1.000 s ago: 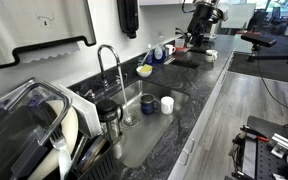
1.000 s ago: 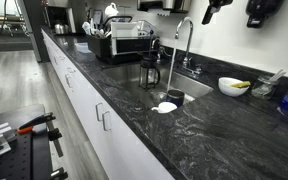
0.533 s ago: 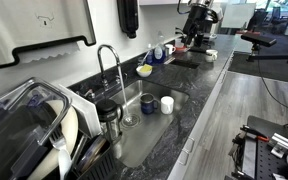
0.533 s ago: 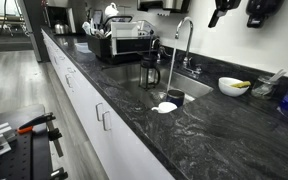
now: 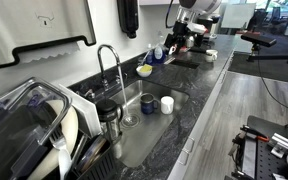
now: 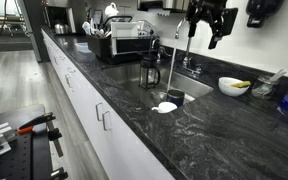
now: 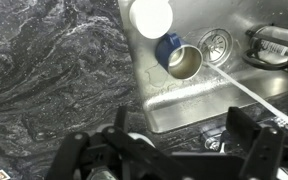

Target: Turn the right faucet to the right

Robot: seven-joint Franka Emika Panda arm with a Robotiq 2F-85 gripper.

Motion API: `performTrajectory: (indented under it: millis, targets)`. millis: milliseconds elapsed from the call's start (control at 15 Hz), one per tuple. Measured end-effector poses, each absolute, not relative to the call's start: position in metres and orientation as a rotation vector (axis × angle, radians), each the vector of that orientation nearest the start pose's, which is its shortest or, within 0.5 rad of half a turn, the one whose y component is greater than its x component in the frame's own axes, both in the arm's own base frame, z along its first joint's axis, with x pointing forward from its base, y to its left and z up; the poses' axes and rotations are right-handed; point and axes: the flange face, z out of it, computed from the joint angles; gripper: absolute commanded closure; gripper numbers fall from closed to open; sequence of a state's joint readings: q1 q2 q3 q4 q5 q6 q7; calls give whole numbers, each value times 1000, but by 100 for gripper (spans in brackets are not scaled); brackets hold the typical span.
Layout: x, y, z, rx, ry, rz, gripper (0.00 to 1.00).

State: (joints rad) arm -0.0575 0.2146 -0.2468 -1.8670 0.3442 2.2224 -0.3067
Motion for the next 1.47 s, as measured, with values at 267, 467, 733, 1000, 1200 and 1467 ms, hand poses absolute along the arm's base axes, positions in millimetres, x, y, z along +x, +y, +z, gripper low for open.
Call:
performTrajectory:
  millis: [267,467,733,1000,1200,1467]
  targets:
    - [638,-144,393,-2861,364,-295,0]
    - [664,-144,392,-2794,368,-350,0]
    - [692,-160,391,-2689,213,-380,0]
    - [702,-170,387,-2669,185,-380,0]
    - [704,-167,386,-2667,177,-379,0]
    - [710,-151,367,-2618,139,-356,0]
